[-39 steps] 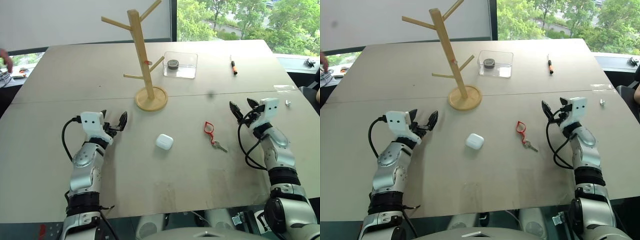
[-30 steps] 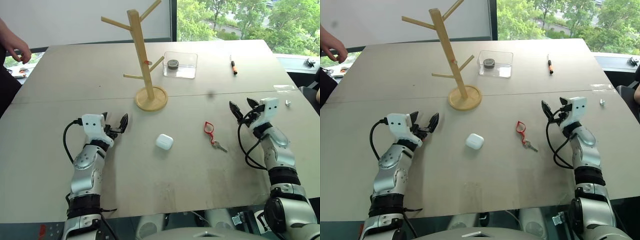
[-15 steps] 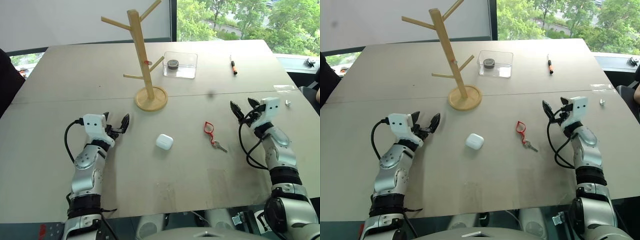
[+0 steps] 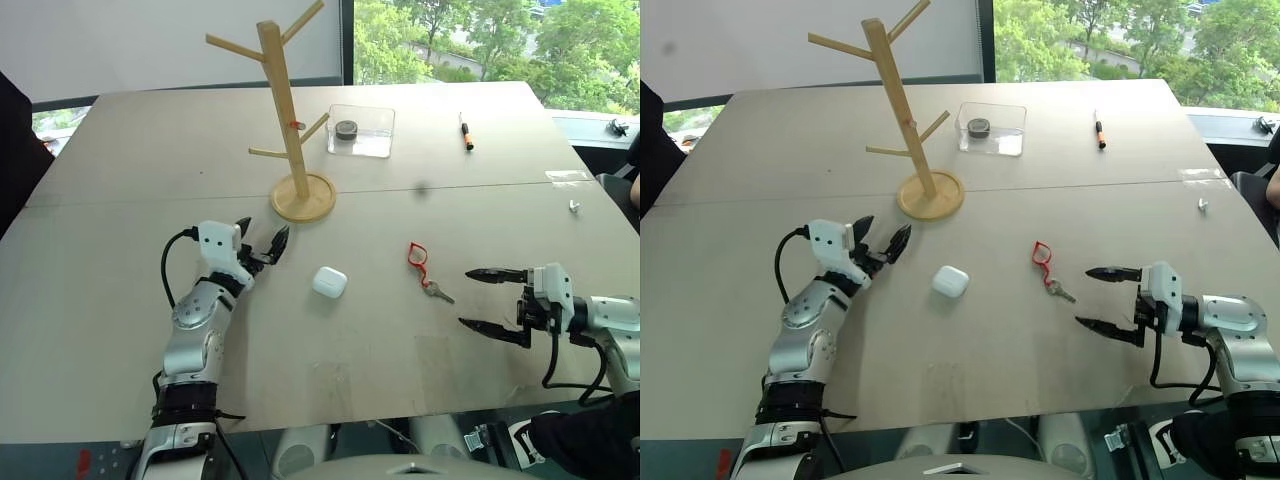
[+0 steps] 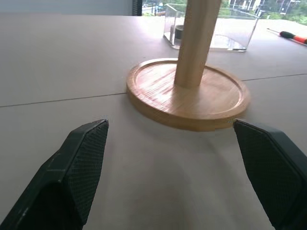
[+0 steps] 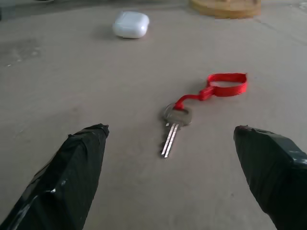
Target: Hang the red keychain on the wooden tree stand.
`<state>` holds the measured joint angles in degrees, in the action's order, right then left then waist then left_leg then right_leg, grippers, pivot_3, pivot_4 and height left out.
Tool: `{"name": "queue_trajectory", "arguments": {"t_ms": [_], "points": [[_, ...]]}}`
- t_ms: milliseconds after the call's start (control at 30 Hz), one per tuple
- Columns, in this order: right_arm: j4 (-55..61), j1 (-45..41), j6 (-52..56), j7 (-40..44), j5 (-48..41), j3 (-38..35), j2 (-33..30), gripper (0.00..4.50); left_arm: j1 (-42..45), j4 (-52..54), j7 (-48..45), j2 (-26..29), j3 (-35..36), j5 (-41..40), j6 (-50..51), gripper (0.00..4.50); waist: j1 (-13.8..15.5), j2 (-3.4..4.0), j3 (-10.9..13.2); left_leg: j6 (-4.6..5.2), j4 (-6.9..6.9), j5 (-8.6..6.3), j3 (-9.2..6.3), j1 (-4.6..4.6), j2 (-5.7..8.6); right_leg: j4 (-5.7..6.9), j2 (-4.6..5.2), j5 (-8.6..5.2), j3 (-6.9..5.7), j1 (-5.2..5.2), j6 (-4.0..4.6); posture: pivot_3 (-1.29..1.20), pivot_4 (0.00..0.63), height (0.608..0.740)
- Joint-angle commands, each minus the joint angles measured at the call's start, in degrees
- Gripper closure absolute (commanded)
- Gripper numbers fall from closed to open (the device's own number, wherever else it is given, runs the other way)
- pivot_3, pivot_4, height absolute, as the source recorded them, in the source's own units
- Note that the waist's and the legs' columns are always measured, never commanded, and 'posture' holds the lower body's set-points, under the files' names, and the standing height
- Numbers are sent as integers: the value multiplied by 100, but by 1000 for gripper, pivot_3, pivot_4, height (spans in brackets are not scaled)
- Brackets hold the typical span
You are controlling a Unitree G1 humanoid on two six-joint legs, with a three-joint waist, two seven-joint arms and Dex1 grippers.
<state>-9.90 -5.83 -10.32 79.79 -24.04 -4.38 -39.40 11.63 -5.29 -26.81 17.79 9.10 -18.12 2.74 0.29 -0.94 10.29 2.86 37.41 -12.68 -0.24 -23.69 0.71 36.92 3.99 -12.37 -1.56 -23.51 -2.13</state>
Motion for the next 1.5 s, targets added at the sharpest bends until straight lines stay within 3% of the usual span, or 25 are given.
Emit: {"name": "queue_trajectory", "arguments": {"t_ms": [33, 200, 367, 567, 867, 1000, 1500], "points": [[32, -147, -375, 205, -17, -2, -10, 0, -46, 769, -820, 342, -266, -367, 399, 191, 20, 0, 0, 0, 0, 0, 0, -3, 0, 0, -2, 0, -1, -1, 0, 0, 150, 740], [-237, -284, -630, 105, 112, 50, 74, 0, 10, 1119, -1085, 779, -204, -593, 1032, 191, 52, 0, 0, -1, 0, 0, 4, -6, 3, -2, 3, 1, 3, -4, 3, 0, 150, 740], [-319, -312, -767, -40, 160, 89, 206, 0, -437, 2478, -1003, 769, -615, -837, 1751, 191, 61, 0, 1, 0, 2, 0, 4, -9, 5, -3, 11, 1, 7, -3, 2, 0, 150, 740], [-294, -221, -812, -73, 161, 91, 237, 0, -929, 3192, -1021, 867, -1001, -830, 2099, 191, 58, 0, 1, -1, 1, -1, 1, -6, -2, -4, 15, -3, 34, -4, 12, 0, 150, 740], [-319, -236, -812, -159, 177, 64, 223, 0, -1004, 3101, -835, 1187, -1360, -117, 2194, 191, 59, 0, 1, 0, 1, 0, 4, -6, 5, -4, 3, -13, 32, -3, 27, 0, 150, 740], [-294, -233, -813, -240, 177, 63, 232, 0, -1138, 3101, -683, 1089, -1708, 220, 2190, 191, 58, 1, 1, 0, 1, -1, 5, -6, 5, -4, 4, -13, 34, -3, 27, 0, 150, 740], [-207, -174, -825, -459, 172, 44, 221, 0, -987, 2991, 55, 552, -1955, 774, 2669, 191, 60, 1, 0, 0, 1, 0, 4, -6, 4, -4, 4, -12, 32, -3, 25, 0, 150, 740]]}}
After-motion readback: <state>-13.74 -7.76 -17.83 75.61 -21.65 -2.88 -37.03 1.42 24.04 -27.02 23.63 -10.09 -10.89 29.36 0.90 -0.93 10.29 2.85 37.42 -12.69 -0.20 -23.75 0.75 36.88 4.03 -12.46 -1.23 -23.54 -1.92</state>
